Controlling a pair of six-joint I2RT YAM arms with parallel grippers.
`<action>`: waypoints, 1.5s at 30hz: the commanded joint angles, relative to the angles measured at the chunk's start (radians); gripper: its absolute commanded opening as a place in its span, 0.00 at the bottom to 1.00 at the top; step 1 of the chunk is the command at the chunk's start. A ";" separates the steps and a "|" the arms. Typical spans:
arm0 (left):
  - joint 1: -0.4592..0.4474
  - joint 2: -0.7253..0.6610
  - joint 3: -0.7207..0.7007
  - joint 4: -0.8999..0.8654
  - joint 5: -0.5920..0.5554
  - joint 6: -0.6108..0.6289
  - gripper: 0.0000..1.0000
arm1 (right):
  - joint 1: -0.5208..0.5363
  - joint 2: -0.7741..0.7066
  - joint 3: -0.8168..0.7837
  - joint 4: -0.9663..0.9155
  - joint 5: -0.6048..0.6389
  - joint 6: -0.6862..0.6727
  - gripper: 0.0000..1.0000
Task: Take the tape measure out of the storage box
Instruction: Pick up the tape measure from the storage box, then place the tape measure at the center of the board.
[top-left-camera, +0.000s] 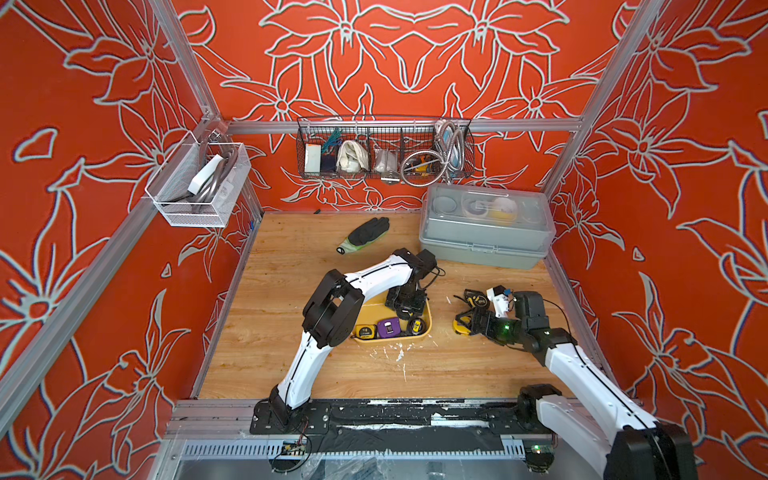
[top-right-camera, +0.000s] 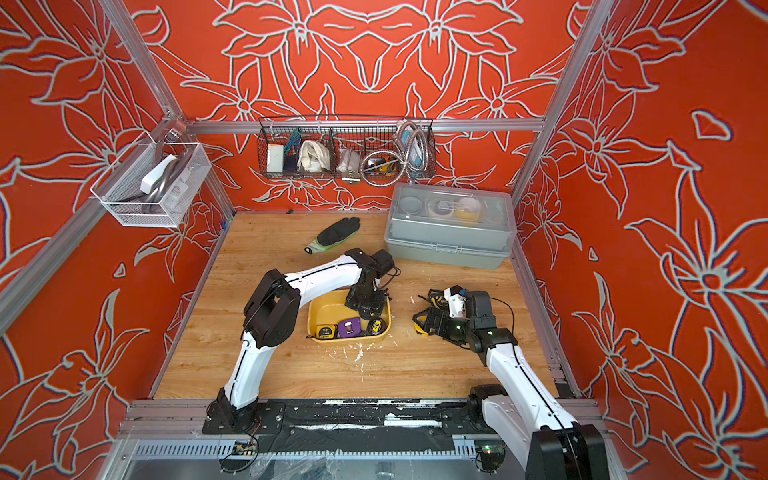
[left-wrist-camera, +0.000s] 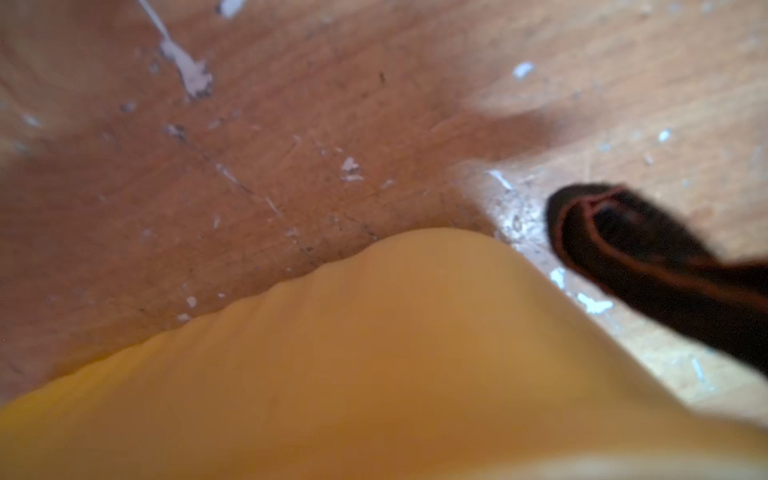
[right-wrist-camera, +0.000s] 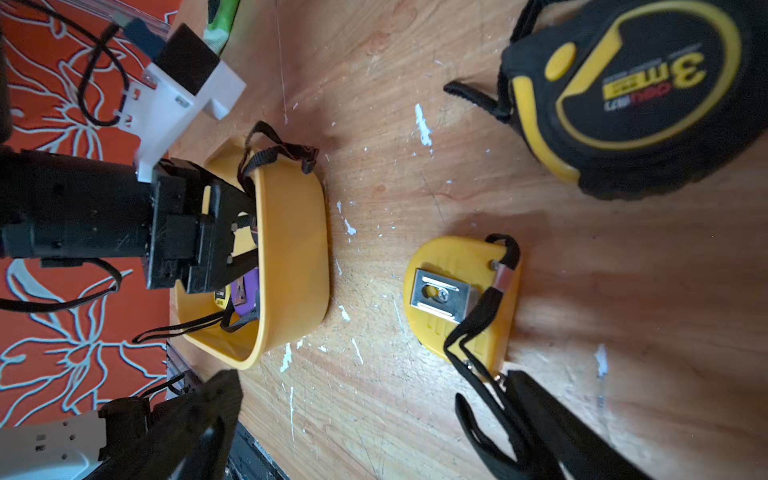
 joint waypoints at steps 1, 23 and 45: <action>0.001 0.011 -0.016 -0.005 -0.005 0.001 0.61 | 0.000 -0.008 0.017 -0.008 0.000 -0.031 1.00; 0.120 -0.369 -0.092 -0.007 0.240 -0.215 0.48 | 0.302 -0.024 -0.004 0.462 -0.029 -0.104 1.00; 0.161 -0.470 -0.159 0.086 0.354 -0.388 0.48 | 0.517 0.473 0.146 1.043 0.103 0.107 0.93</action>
